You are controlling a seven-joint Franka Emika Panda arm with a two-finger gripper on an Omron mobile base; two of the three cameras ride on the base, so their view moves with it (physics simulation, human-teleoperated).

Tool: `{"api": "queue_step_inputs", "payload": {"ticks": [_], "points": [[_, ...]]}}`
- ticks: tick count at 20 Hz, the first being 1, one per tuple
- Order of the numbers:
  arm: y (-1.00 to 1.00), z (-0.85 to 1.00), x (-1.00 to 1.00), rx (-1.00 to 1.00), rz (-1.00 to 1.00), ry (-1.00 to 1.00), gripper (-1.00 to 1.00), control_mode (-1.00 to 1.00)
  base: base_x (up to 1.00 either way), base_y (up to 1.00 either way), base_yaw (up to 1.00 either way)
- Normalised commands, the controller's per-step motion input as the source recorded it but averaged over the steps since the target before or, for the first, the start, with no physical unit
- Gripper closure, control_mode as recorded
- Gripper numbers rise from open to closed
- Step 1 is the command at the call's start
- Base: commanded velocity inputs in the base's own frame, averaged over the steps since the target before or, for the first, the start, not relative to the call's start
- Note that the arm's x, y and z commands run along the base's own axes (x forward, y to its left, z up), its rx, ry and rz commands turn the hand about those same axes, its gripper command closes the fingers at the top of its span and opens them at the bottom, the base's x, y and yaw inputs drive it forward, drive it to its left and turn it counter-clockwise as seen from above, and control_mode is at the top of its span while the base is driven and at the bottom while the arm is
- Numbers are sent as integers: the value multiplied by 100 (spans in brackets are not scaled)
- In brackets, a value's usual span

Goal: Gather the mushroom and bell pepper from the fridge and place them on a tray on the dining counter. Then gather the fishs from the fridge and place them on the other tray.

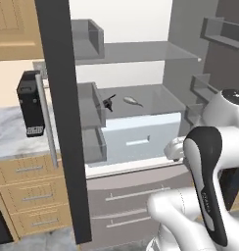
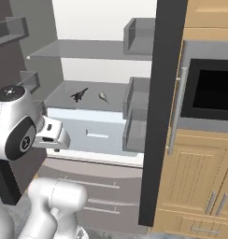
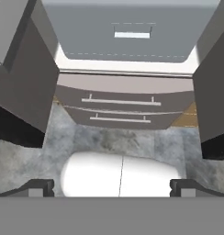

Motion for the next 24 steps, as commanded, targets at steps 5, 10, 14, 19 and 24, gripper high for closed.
{"api": "queue_step_inputs", "payload": {"ticks": [5,10,14,19,24], "points": [[0,0,0,0,0,0,-100,100,51,0,-19],[0,0,0,0,0,0,-100,100,45,6,-13],[0,0,0,0,0,0,-100,100,46,10,-1],[0,0,0,0,0,0,-100,100,63,-4,3],[0,0,0,0,0,0,-100,100,35,-16,12]]}}
